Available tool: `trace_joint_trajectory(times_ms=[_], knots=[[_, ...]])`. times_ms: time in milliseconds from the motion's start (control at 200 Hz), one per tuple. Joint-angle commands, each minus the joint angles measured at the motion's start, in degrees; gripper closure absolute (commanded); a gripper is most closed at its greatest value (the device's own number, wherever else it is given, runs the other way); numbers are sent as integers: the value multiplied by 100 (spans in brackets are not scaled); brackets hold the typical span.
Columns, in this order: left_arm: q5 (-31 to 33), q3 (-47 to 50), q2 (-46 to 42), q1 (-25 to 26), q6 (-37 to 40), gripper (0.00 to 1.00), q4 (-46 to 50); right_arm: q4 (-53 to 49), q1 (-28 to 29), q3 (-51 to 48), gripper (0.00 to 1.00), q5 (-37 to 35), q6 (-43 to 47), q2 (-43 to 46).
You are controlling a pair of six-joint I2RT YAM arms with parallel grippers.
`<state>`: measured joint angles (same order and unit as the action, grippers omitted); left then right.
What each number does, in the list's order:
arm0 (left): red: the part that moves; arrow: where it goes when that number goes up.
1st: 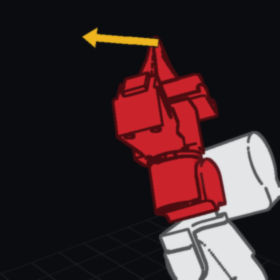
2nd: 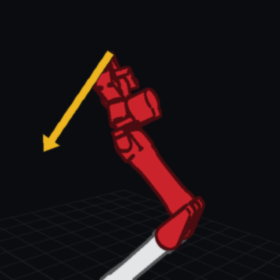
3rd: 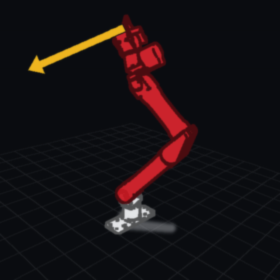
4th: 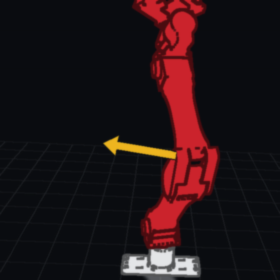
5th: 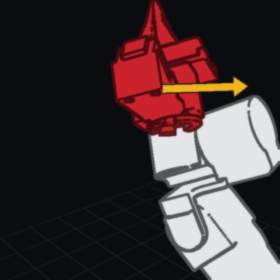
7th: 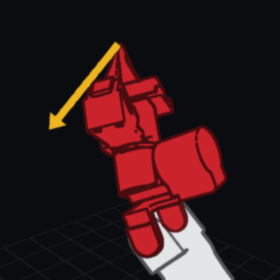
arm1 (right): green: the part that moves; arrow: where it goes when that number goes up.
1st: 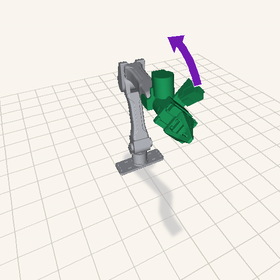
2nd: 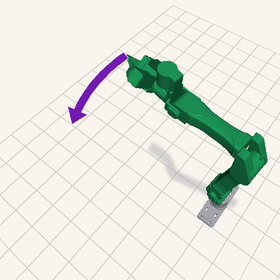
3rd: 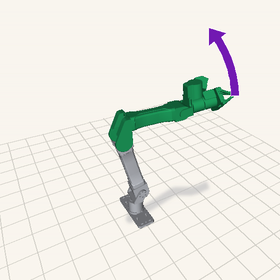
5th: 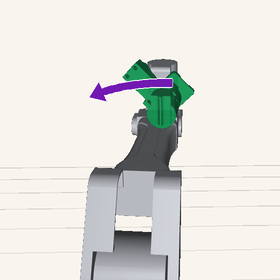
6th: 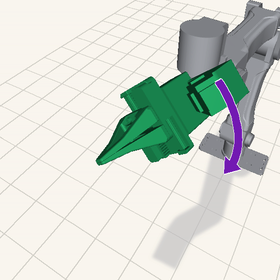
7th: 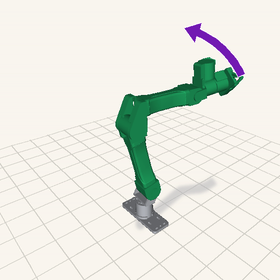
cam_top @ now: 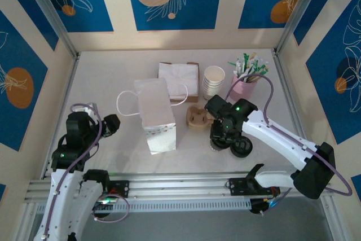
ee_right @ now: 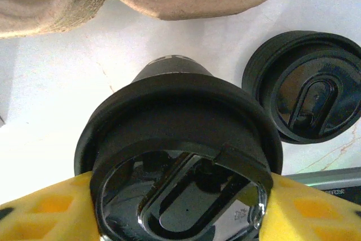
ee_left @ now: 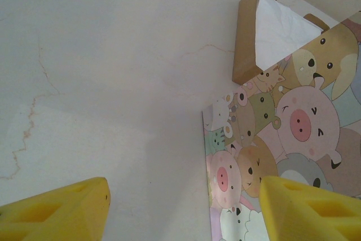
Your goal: Pack the takeout coffee
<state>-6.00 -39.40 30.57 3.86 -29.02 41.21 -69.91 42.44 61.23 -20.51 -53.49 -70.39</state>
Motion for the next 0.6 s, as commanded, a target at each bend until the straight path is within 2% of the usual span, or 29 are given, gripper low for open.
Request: trace_joint_trajectory(times_ms=[0,50,105,275,405,440,525,560,595], knots=[[-77,37,11,-87,54,30,-61,-108,-68,-21,29,194,5,27],[-77,37,10,-87,53,30,-67,-103,-78,-31,28,212,25,25],[-77,37,11,-88,54,30,-66,-117,-86,-32,20,228,23,25],[-72,37,11,-96,54,30,-67,-188,-153,20,20,243,-29,65],[-69,33,11,-96,54,30,-69,198,-493,-169,22,1066,111,248],[-69,37,10,-96,61,30,-68,148,-473,-175,21,915,179,258],[-70,37,2,-96,54,29,-66,-497,-283,36,20,51,47,47],[-76,37,2,-96,53,29,-64,-635,-271,96,22,-2,58,-35],[-77,37,2,-96,52,29,-69,-516,-309,68,22,302,153,-38]])
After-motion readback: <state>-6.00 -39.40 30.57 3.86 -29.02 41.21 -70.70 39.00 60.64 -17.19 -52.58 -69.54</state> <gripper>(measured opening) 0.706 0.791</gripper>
